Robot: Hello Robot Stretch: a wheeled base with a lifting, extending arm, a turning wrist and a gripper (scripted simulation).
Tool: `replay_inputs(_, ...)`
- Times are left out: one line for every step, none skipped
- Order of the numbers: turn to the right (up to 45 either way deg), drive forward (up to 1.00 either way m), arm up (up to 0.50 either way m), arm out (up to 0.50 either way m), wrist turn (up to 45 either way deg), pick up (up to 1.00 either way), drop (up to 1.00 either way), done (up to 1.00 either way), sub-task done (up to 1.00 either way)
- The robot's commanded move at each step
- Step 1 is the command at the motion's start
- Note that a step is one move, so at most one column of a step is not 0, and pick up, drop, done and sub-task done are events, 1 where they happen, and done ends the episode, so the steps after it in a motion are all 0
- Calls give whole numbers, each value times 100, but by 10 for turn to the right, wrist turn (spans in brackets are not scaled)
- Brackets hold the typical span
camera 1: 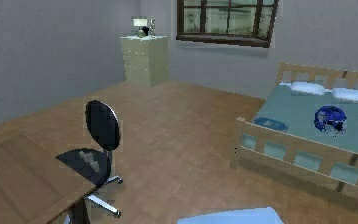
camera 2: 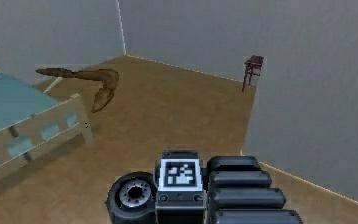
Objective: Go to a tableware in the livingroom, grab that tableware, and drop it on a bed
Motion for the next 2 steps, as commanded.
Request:
replay_inputs(0,100,0,0,0,0,0,0,0)
replay_inputs(0,90,0,0,0,0,0,0,0)
